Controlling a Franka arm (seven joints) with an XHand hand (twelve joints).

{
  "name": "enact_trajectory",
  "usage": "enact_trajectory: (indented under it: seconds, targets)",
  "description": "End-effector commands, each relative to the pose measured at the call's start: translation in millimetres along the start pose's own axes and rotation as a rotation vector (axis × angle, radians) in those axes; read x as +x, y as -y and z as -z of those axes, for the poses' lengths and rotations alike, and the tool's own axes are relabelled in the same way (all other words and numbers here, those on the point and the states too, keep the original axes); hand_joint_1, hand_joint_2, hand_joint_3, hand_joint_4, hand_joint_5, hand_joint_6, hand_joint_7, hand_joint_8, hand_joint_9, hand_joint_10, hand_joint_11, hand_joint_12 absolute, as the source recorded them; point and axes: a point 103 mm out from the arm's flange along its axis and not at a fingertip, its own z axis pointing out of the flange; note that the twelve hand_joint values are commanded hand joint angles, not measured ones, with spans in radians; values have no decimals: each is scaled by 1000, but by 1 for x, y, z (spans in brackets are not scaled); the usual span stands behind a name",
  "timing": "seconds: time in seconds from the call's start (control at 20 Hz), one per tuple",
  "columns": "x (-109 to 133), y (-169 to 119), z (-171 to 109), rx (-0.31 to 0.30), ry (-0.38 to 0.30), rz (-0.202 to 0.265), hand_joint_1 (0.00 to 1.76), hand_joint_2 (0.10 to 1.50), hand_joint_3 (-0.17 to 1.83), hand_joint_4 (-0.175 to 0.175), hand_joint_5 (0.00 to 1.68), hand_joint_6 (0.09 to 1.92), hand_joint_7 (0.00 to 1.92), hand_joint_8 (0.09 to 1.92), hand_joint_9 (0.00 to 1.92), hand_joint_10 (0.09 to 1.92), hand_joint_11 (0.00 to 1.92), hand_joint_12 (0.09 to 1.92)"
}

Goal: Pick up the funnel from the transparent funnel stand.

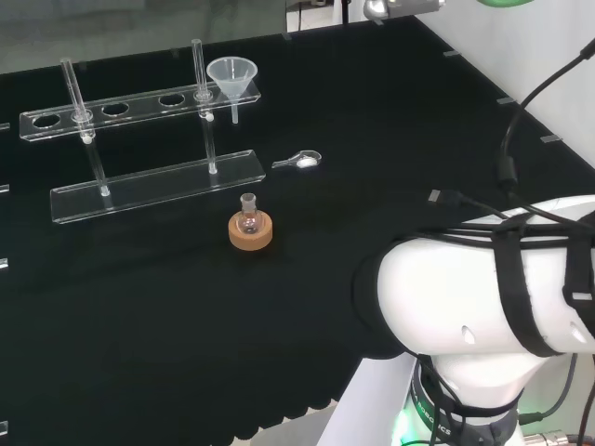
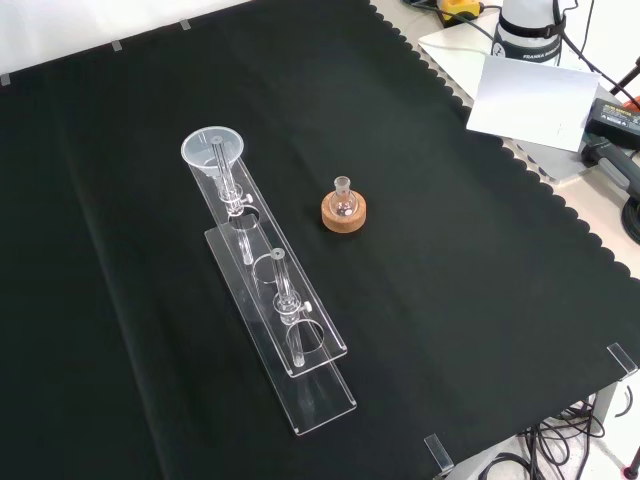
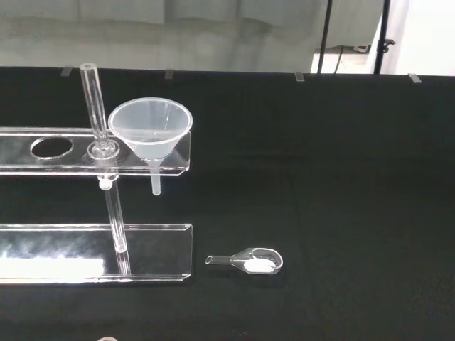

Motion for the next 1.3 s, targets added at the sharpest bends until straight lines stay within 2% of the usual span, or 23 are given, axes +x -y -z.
enact_trajectory:
  seconds: [0.05,0.3,0.5,0.6,0.7,0.95,1.3]
  targets:
    - [-29,-22,-13,20,-12,-46,0,1163,410,24,129,87,0,256,98,650,23,1375]
    - [-38,-47,-31,55,-10,-78,0,1164,406,24,131,87,0,257,99,650,22,1375]
    - [-47,-73,-48,74,-11,-84,0,1165,403,24,133,87,0,258,100,651,21,1375]
    - [-44,-87,-53,89,0,-78,0,1166,396,23,135,87,0,264,101,652,20,1376]
    - [-31,-102,-55,103,14,-70,0,1162,385,22,138,87,0,272,106,654,17,1377]
    - [21,-132,-62,141,52,-43,62,1130,346,19,140,87,0,307,111,666,1,1393]
    - [52,-166,-77,197,80,-20,138,1088,316,17,136,87,0,338,113,676,0,1397]
